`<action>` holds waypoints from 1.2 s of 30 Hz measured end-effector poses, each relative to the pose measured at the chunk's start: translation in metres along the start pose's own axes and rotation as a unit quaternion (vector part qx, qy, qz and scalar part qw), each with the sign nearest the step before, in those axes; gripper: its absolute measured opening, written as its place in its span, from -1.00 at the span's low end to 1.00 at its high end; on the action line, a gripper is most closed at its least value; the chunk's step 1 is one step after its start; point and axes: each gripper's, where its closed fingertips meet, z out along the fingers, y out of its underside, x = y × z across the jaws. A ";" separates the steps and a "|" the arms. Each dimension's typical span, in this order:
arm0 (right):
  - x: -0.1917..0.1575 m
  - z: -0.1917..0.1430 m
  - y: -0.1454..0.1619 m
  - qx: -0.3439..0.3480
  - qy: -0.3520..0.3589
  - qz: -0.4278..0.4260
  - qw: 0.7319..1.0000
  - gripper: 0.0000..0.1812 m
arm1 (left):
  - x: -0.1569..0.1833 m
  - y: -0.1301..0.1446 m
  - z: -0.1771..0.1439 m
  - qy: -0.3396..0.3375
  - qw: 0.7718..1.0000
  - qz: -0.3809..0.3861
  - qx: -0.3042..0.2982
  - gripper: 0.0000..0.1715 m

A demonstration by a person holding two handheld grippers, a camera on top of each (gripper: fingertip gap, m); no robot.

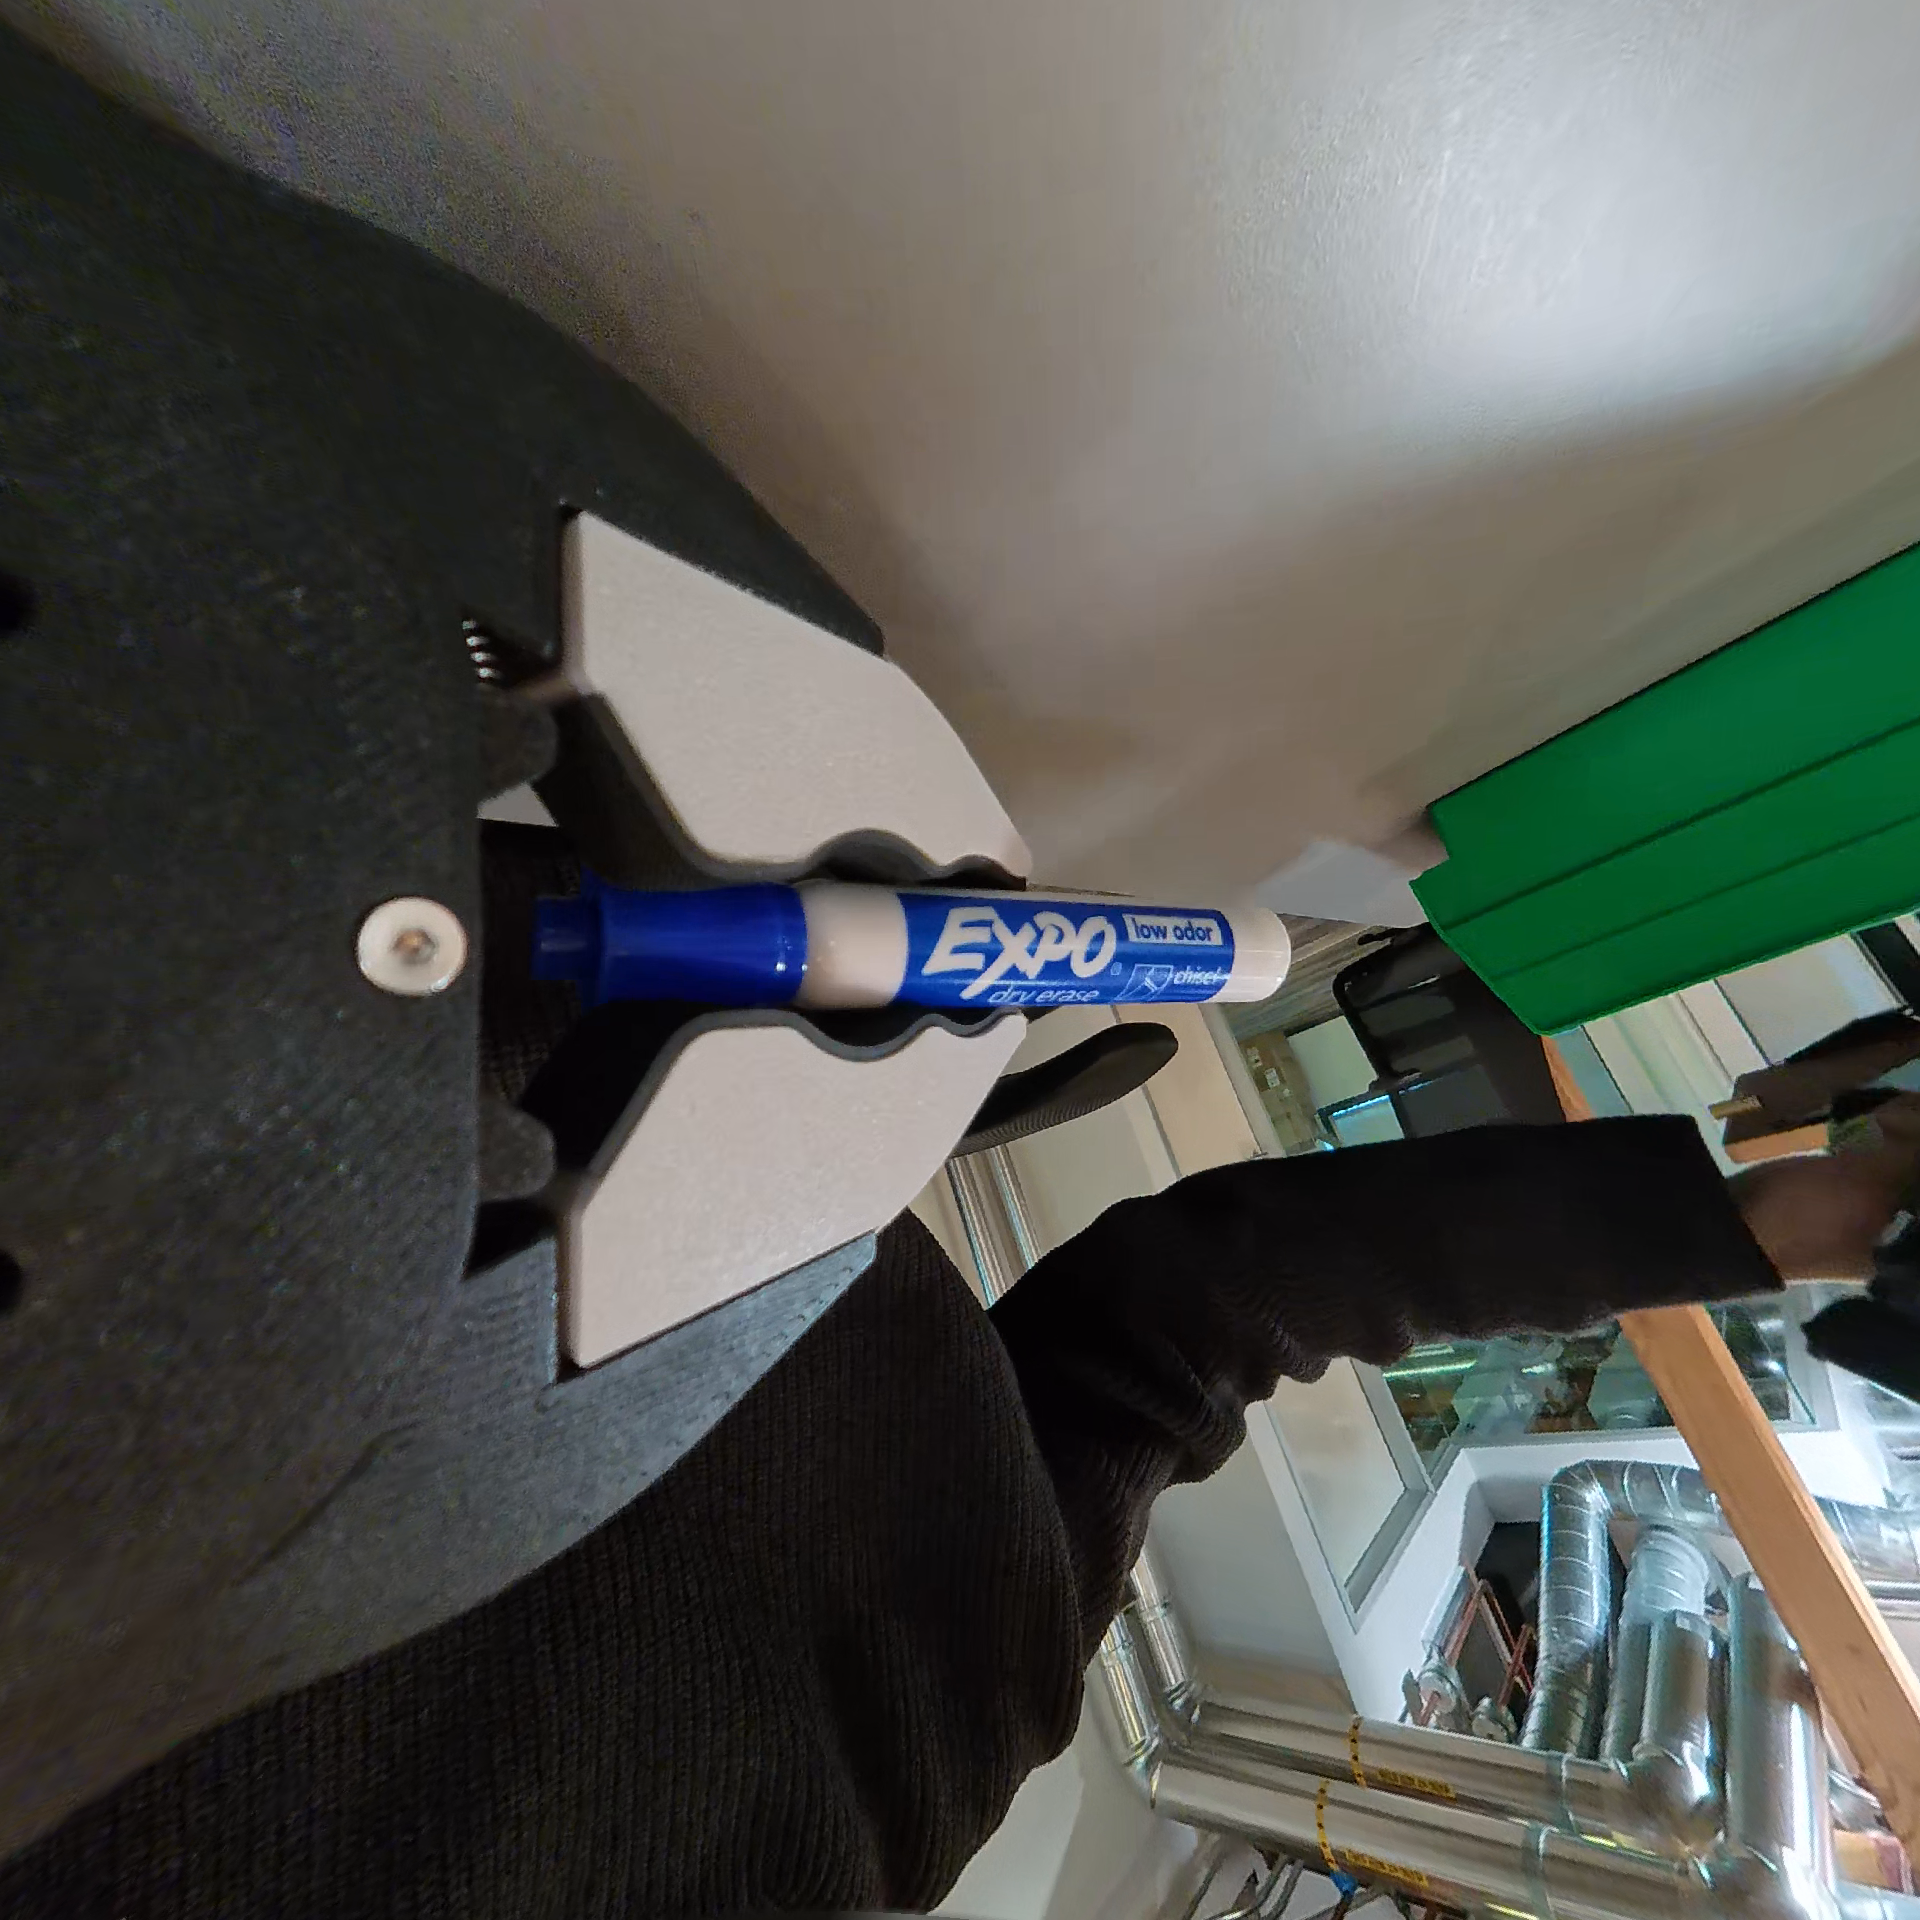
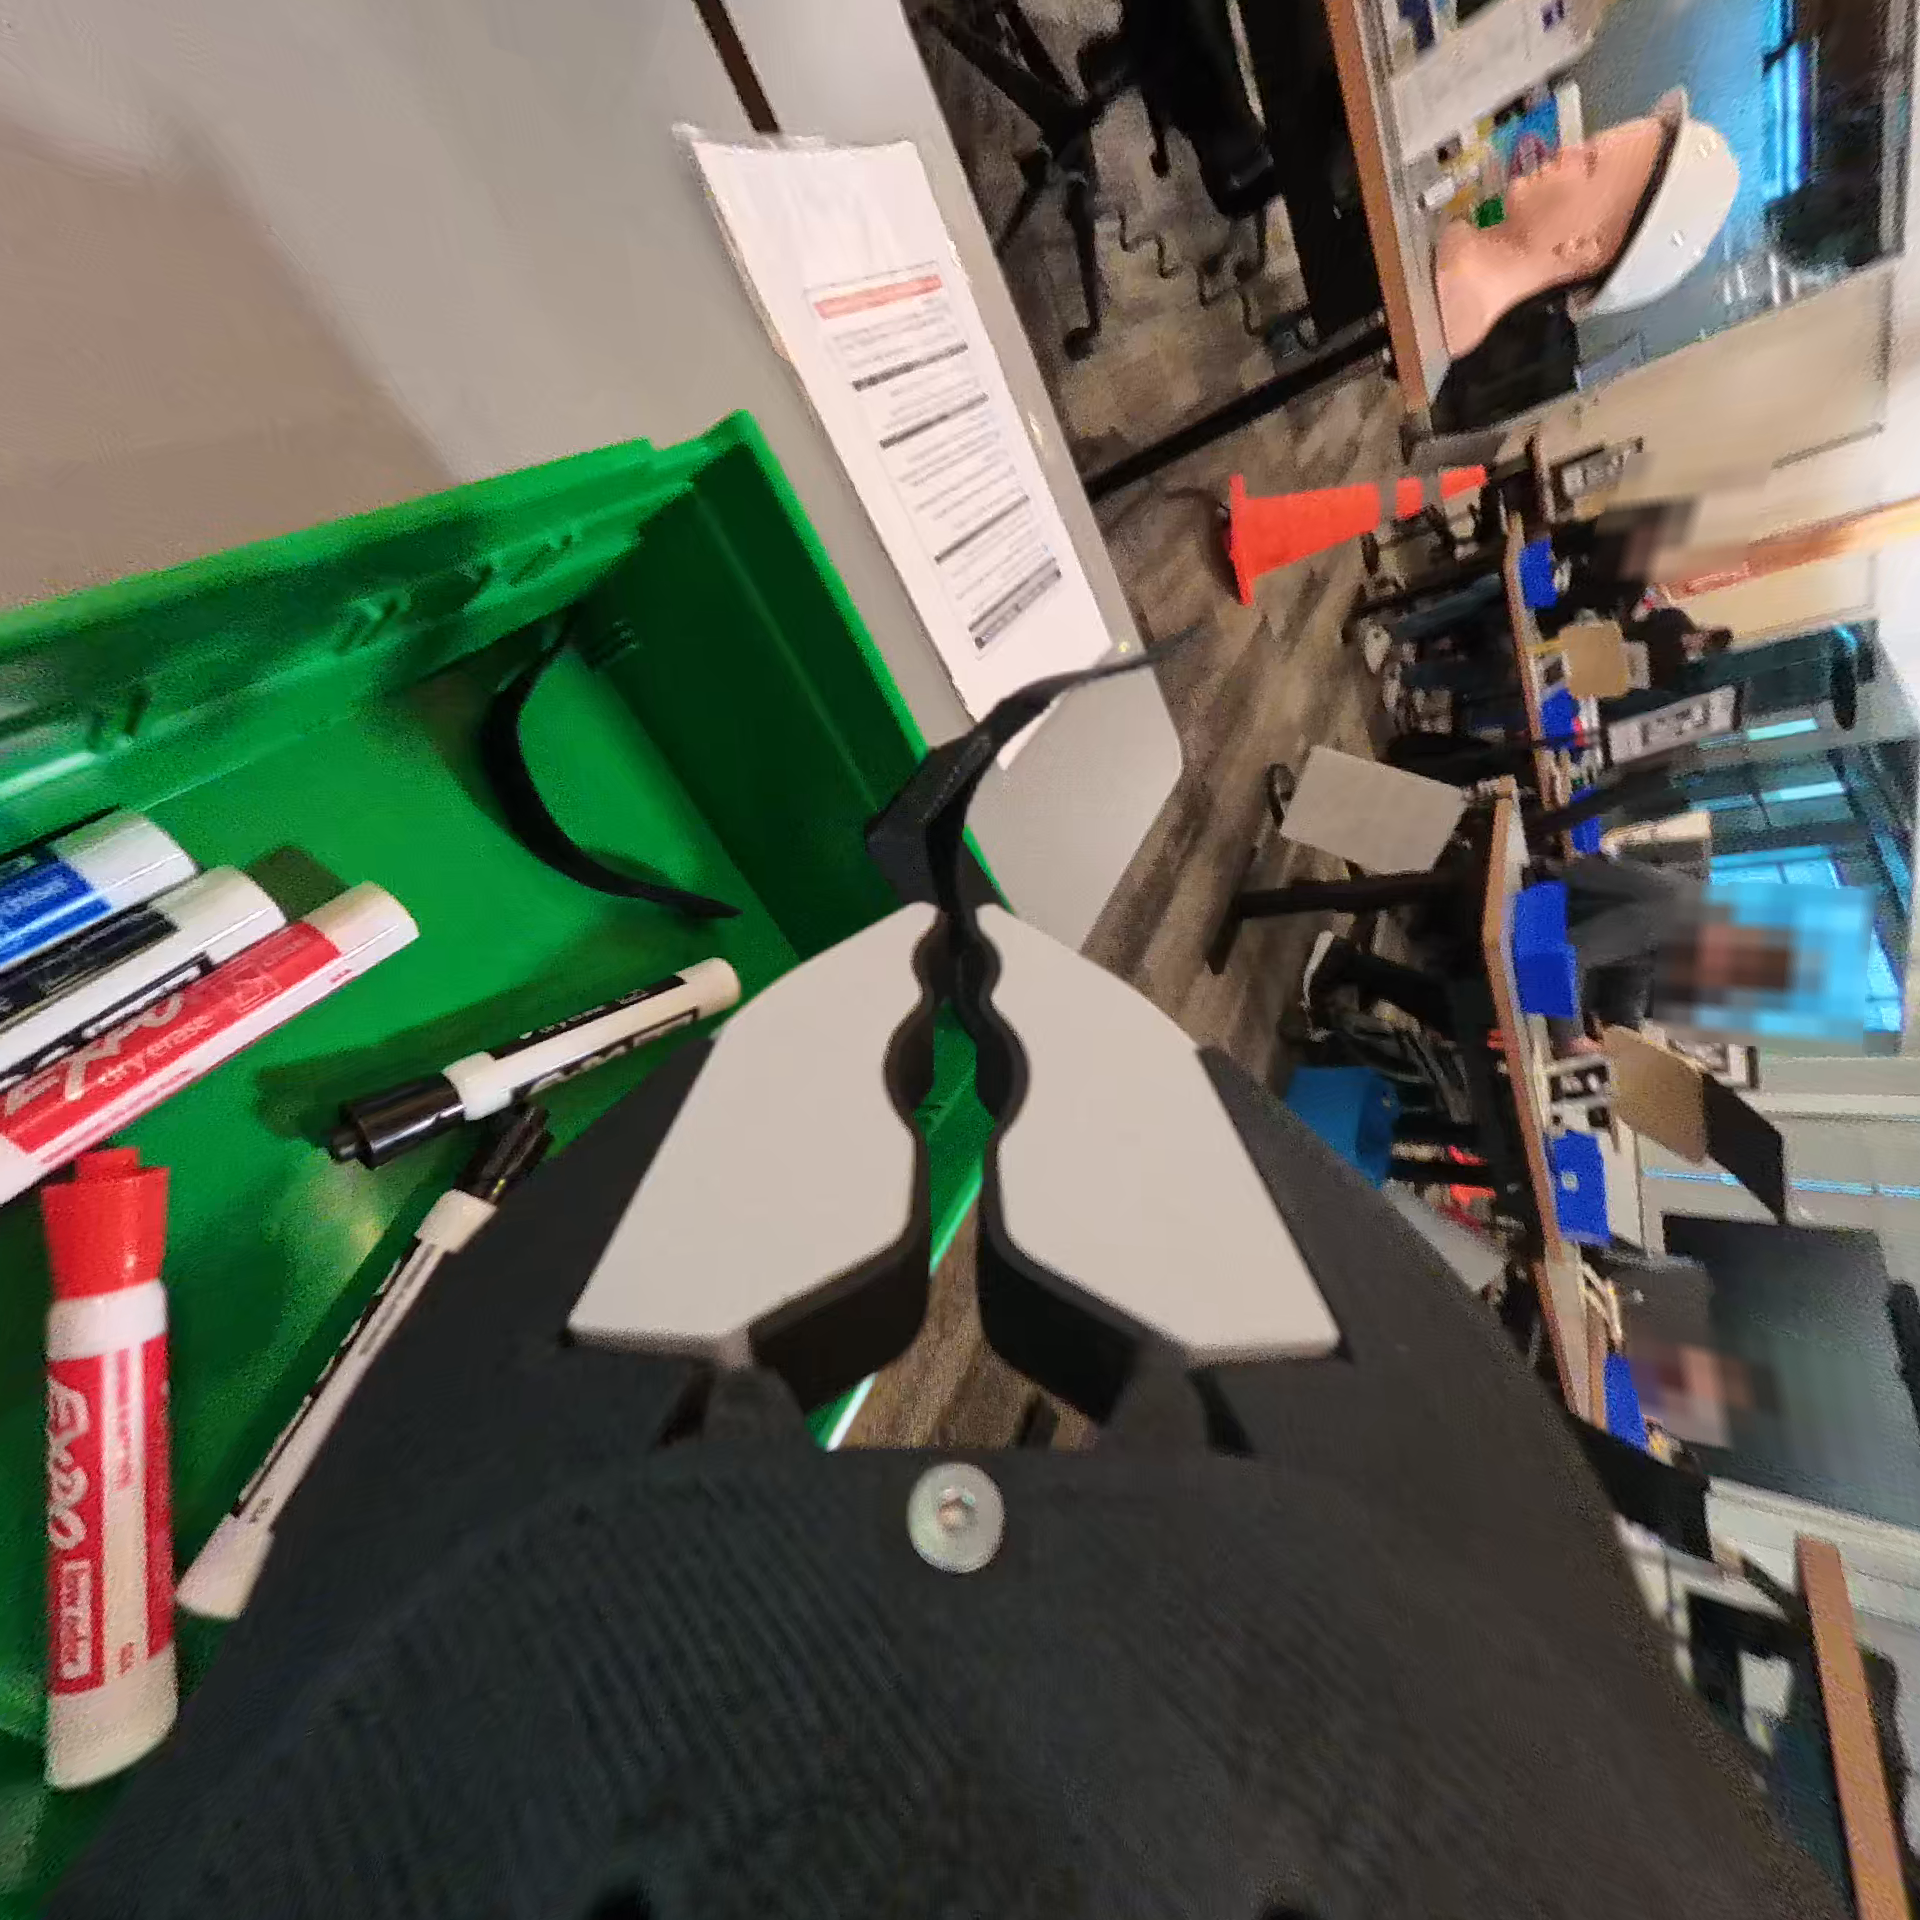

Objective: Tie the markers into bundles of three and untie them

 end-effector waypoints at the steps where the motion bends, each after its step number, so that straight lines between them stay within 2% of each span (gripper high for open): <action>1: -0.002 0.000 -0.001 -0.009 -0.012 0.011 1.000 -0.98 | 0.000 0.000 0.001 0.000 1.000 0.001 -0.001 -0.78; 3: -0.013 0.002 -0.003 -0.020 -0.049 0.042 0.998 -0.98 | 0.002 0.001 0.001 0.001 1.000 0.003 -0.004 -0.78; 5: -0.018 0.006 0.004 -0.042 -0.043 0.045 0.997 -0.97 | 0.003 0.002 0.001 0.001 1.000 0.007 -0.006 -0.78; 9: -0.067 0.018 0.051 -0.162 -0.132 0.064 0.976 -0.93 | 0.007 0.001 0.000 0.003 1.000 0.013 -0.004 -0.78; 10: -0.077 0.020 0.057 -0.171 -0.140 0.057 0.974 -0.80 | 0.007 0.000 0.000 0.003 1.000 0.014 -0.003 -0.78; 11: -0.083 0.020 0.060 -0.170 -0.146 0.051 0.973 -0.66 | 0.008 0.000 -0.001 0.004 1.000 0.014 -0.003 -0.78; 12: -0.085 0.020 0.059 -0.161 -0.142 0.055 0.975 -0.61 | 0.008 0.000 -0.001 0.004 1.000 0.014 -0.003 -0.78; 16: -0.071 0.014 0.037 -0.091 -0.127 0.132 0.979 -0.70 | 0.007 0.000 0.000 0.004 1.000 0.013 -0.003 -0.78; 20: -0.062 0.003 0.026 -0.079 -0.123 0.157 0.977 -0.68 | 0.006 0.001 0.001 0.003 1.000 0.011 -0.004 -0.78; 22: -0.071 -0.010 -0.003 -0.037 -0.141 0.180 0.973 -0.68 | 0.006 0.000 0.001 -0.001 1.000 0.017 0.000 -0.78; 25: -0.098 -0.046 -0.078 0.076 -0.194 0.207 0.956 -0.61 | 0.003 -0.002 0.001 -0.013 1.000 0.024 0.005 -0.78; 28: -0.147 -0.090 -0.152 0.178 -0.260 0.160 0.936 -0.54 | 0.001 0.000 0.003 -0.015 1.000 0.021 0.000 -0.78; 30: -0.189 -0.114 -0.186 0.215 -0.303 0.096 0.924 -0.54 | 0.002 0.002 0.005 -0.015 1.000 0.023 -0.005 -0.78; 33: -0.260 -0.137 -0.213 0.235 -0.376 -0.015 0.896 -0.53 | 0.010 0.007 0.010 -0.010 0.999 0.037 -0.023 -0.78; 36: -0.313 -0.140 -0.214 0.225 -0.410 -0.118 0.876 -0.54 | 0.021 0.022 0.016 0.000 0.996 0.064 -0.063 -0.78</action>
